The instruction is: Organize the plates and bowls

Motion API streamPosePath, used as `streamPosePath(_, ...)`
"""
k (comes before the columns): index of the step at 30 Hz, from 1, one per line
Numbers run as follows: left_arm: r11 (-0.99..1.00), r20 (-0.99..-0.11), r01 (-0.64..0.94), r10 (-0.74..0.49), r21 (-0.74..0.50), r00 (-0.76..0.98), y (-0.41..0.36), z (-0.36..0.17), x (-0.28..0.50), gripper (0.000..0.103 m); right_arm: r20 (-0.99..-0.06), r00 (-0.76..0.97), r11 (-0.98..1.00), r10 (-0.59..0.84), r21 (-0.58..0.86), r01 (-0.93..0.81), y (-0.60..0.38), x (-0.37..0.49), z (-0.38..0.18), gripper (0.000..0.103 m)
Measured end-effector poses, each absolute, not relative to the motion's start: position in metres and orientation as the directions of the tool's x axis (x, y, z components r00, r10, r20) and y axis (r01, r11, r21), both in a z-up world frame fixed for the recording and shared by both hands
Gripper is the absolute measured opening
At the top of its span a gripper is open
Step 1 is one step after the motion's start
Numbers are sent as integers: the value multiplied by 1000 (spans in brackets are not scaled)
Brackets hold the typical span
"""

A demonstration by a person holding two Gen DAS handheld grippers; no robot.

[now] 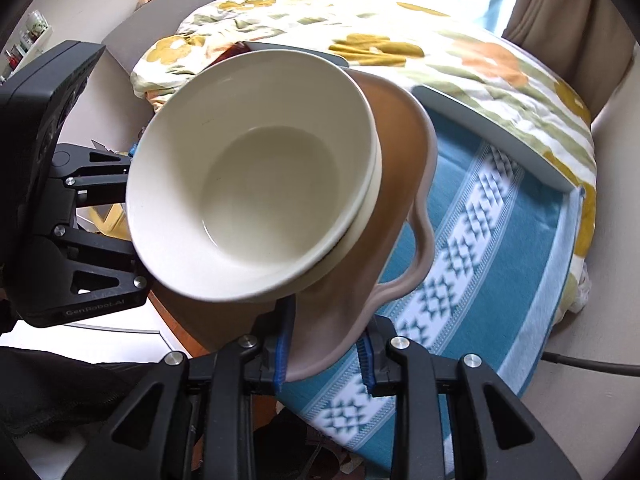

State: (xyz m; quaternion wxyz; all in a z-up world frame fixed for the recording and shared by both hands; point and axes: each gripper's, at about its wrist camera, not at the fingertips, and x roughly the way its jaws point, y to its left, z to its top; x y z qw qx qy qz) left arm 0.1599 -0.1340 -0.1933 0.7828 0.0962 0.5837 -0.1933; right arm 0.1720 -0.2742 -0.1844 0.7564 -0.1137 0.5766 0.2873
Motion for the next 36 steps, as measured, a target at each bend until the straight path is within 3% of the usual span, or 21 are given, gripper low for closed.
streamPosePath(16, 877, -977, 476, -152, -63, 149, -1, -233, 155, 23, -947, 125, 851, 297, 203, -483, -137, 154, -219, 26)
streamPosePath(36, 885, -976, 459, -159, -75, 148, 14, -254, 157, 23, -952, 174, 881, 251, 150, -449, -120, 148, -235, 26)
